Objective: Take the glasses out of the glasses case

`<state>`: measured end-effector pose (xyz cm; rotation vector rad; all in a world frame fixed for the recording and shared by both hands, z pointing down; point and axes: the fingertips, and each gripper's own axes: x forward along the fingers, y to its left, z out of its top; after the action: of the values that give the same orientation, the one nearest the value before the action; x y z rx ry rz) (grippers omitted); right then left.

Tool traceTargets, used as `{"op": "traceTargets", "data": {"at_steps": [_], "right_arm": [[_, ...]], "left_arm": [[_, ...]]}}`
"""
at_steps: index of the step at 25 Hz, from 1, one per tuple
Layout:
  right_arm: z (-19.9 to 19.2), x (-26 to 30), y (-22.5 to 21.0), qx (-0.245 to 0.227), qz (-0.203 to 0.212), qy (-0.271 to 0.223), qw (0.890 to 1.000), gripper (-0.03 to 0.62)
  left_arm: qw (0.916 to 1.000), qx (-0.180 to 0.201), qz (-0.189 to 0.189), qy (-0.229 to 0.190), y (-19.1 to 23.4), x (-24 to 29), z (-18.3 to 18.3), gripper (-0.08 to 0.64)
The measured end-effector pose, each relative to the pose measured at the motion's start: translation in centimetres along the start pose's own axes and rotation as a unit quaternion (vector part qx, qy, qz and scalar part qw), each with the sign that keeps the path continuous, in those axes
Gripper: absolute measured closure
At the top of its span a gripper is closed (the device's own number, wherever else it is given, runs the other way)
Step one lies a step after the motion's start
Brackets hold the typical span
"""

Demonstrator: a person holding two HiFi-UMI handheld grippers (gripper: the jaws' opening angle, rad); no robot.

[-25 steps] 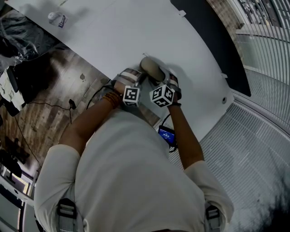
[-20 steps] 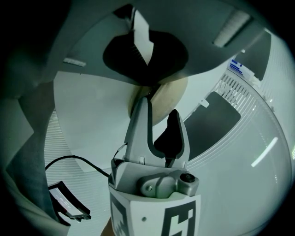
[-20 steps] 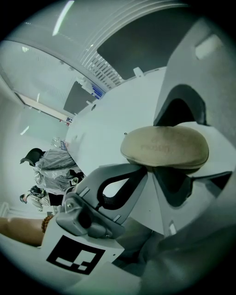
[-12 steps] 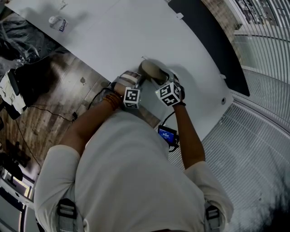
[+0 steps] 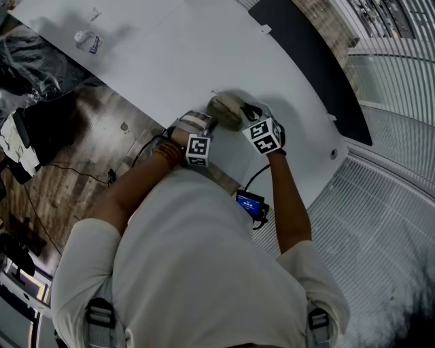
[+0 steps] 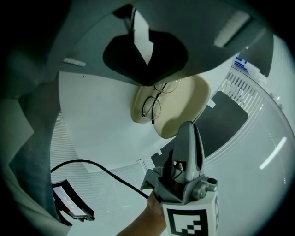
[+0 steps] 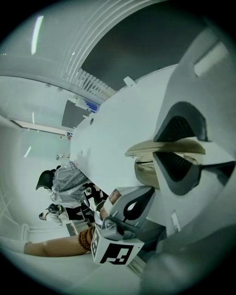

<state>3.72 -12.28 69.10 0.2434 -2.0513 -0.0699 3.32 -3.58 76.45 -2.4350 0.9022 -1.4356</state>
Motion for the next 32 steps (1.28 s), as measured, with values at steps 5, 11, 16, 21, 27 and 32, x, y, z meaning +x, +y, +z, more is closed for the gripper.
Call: {"op": "traceTargets", "data": {"at_steps": [5, 11, 16, 21, 27, 32], "right_arm": [[-0.1, 0.9, -1.7, -0.022, -0.005, 0.024, 0.999, 0.548], [-0.5, 2.3, -3.3, -0.03, -0.005, 0.043, 0.999, 0.563], [-1.4, 3.6, -4.2, -0.032, 0.0, 0.057, 0.998, 0.571], [-1.9, 4.9, -4.8, -0.034, 0.004, 0.065, 0.997, 0.574], [-2.4, 6.4, -5.4, -0.027, 0.011, 0.067, 0.997, 0.574], [-2.4, 7.1, -5.7, -0.034, 0.015, 0.066, 0.997, 0.571]], "left_arm": [[1.0, -0.001, -0.004, 0.001, 0.1, 0.0, 0.0, 0.558], [1.0, -0.001, -0.006, -0.003, 0.2, -0.3, 0.2, 0.558], [0.9998, 0.001, -0.022, 0.001, -0.6, -0.4, 0.2, 0.558], [0.9996, -0.004, -0.027, 0.004, -0.5, -0.4, 0.1, 0.557], [0.9995, -0.003, -0.032, 0.002, -0.6, -0.3, 0.1, 0.557], [0.9993, -0.005, -0.037, 0.004, -0.6, -0.1, 0.2, 0.557]]}}
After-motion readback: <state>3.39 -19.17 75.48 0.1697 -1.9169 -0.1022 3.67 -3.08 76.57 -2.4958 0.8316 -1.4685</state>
